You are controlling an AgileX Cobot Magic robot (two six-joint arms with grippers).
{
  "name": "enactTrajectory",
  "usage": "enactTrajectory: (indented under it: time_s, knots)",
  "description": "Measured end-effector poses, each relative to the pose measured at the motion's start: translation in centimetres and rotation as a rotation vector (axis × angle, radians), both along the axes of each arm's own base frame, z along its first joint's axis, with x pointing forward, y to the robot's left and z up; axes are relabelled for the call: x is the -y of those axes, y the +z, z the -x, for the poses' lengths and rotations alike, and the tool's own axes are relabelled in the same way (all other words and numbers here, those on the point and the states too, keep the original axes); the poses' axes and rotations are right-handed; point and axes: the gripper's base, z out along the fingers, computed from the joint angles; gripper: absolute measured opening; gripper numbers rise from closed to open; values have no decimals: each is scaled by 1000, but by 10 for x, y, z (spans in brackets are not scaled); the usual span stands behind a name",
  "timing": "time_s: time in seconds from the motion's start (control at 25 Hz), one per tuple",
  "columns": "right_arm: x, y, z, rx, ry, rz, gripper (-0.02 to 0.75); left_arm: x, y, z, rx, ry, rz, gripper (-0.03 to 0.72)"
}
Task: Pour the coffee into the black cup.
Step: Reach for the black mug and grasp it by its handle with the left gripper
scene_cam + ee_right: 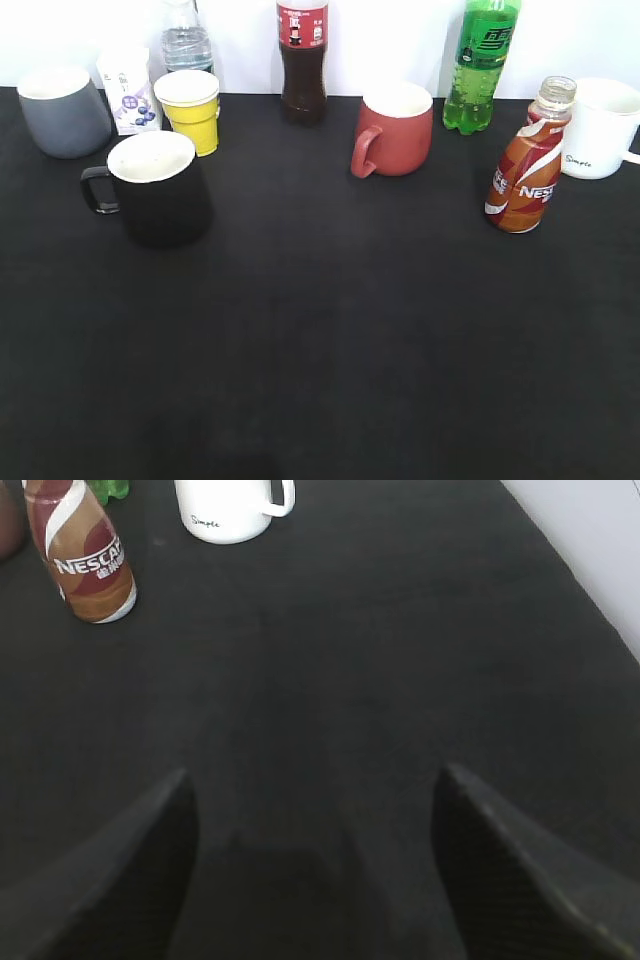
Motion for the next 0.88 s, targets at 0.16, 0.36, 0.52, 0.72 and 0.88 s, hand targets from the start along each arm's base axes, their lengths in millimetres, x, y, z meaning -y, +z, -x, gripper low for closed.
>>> enactTrajectory:
  time_s: [0.16, 0.36, 0.52, 0.72, 0.88]
  knots:
    - [0, 0, 0, 0, 0, 0, 568, 0, 0, 0, 0, 0, 0, 480]
    - [0, 0, 0, 0, 0, 0, 568, 1, 1, -3, -13, -3, 5, 480]
    - [0, 0, 0, 0, 0, 0, 568, 1, 35, -54, 100, 1, 9, 480]
    - [0, 0, 0, 0, 0, 0, 568, 1, 45, -153, 275, -27, -73, 480]
    - [0, 0, 0, 0, 0, 0, 568, 34, -21, -204, 231, -169, -44, 480]
